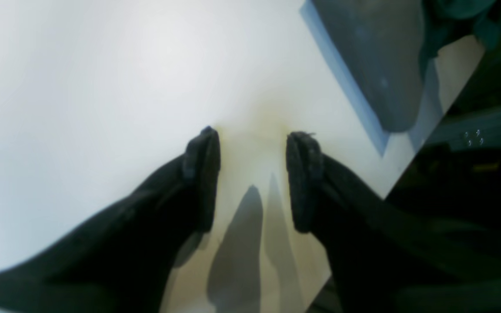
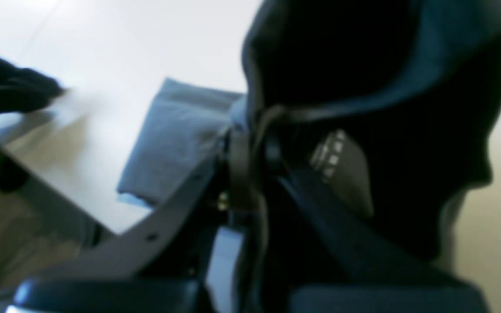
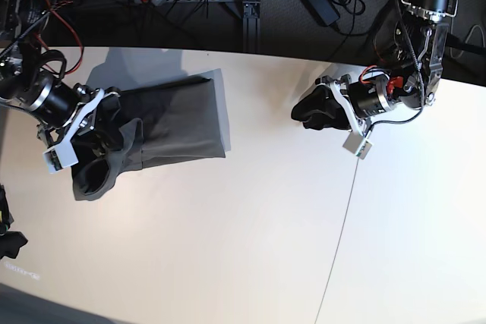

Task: Fold the T-shirt properly
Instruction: 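Fold the bundle again with both grippers toward each other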

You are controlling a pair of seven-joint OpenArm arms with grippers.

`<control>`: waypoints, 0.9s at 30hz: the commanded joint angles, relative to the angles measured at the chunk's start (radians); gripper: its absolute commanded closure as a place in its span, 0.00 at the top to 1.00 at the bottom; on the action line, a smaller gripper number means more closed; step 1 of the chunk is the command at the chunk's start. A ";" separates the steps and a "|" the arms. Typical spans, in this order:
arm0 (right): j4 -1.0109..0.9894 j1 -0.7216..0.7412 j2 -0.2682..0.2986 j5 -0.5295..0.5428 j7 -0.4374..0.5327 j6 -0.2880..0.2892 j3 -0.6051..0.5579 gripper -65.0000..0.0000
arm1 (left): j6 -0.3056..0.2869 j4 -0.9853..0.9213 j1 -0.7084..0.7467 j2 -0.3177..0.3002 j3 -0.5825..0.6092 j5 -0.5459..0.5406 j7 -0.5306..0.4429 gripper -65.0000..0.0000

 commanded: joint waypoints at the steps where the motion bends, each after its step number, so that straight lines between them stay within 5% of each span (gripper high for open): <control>1: 0.016 0.012 0.003 -0.004 0.032 0.052 -0.014 0.00 | -0.009 0.009 0.010 0.006 0.002 0.029 0.011 0.39; 9: 0.016 0.013 -0.072 -0.193 0.090 0.052 -0.198 0.00 | -0.009 0.008 0.016 0.093 0.060 0.130 0.008 0.02; 18: 0.016 0.013 -0.152 -0.313 0.117 0.052 -0.333 0.00 | -0.009 0.008 0.016 0.117 0.219 0.242 -0.060 0.00; 27: 0.015 0.013 -0.193 -0.389 0.133 0.052 -0.403 0.00 | -0.009 0.008 0.014 0.141 0.246 0.256 -0.074 0.00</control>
